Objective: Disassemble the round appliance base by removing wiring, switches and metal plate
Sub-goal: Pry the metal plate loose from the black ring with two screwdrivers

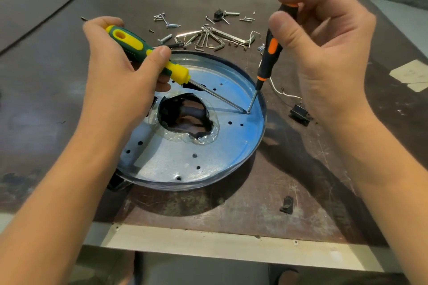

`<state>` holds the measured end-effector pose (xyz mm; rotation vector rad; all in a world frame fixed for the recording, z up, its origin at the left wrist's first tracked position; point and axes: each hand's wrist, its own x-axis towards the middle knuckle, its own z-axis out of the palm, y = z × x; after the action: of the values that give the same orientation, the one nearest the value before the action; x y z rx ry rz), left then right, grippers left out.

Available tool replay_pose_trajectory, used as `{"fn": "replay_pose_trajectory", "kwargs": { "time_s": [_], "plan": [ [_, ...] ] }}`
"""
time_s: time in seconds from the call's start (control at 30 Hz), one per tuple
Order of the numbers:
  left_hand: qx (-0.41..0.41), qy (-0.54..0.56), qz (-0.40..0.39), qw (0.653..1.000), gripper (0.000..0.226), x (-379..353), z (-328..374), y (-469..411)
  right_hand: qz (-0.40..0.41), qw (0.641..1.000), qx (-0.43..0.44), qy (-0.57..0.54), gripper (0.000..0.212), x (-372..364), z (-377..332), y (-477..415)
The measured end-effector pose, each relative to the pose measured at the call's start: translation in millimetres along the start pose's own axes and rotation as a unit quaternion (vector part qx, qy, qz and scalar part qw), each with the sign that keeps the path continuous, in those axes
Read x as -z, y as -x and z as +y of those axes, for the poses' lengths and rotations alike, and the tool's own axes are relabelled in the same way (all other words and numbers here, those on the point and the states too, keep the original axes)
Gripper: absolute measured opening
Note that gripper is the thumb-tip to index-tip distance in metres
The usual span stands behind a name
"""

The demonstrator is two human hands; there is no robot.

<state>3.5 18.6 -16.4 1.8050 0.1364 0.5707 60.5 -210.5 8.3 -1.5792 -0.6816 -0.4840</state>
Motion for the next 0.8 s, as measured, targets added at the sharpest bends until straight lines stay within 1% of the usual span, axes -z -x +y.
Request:
{"fn": "replay_pose_trajectory", "kwargs": {
  "time_s": [0.07,0.13,0.23,0.33,0.47,0.57,0.67,0.73,0.8],
  "plan": [
    [0.004,-0.005,0.0,1.0,0.045,0.0,1.5,0.0,-0.006,1.0,0.005,0.002,0.028,3.2,2.8,-1.2],
    [0.007,-0.007,0.001,1.0,0.044,0.1,2.9,0.1,-0.021,1.0,-0.007,-0.018,0.029,5.5,5.5,-0.3],
    [0.009,-0.003,0.002,1.0,0.044,-0.3,3.5,0.6,-0.017,0.999,-0.027,-0.037,0.024,1.9,4.1,2.3],
    [0.006,-0.004,-0.001,1.0,0.044,-0.5,3.7,0.7,-0.009,1.0,-0.004,-0.004,0.018,-2.1,2.5,3.2],
    [0.01,-0.008,-0.002,1.0,0.046,0.2,3.2,1.1,-0.02,1.0,0.003,0.018,0.021,0.5,1.7,1.5],
    [0.01,-0.01,-0.001,1.0,0.046,0.1,4.0,1.1,-0.02,1.0,-0.014,0.002,0.023,2.8,1.9,2.7],
    [0.014,0.002,0.001,1.0,0.046,-0.4,4.5,0.4,-0.004,0.999,-0.002,0.04,0.011,0.8,-0.9,1.3],
    [0.016,0.004,0.001,1.0,0.046,-0.5,4.4,0.1,0.009,0.998,0.011,0.061,0.015,1.7,-1.5,-1.2],
    [0.015,0.002,0.002,1.0,0.046,-0.1,3.8,-0.3,-0.001,0.998,0.011,0.057,0.019,4.6,-0.5,-2.7]
  ]
}}
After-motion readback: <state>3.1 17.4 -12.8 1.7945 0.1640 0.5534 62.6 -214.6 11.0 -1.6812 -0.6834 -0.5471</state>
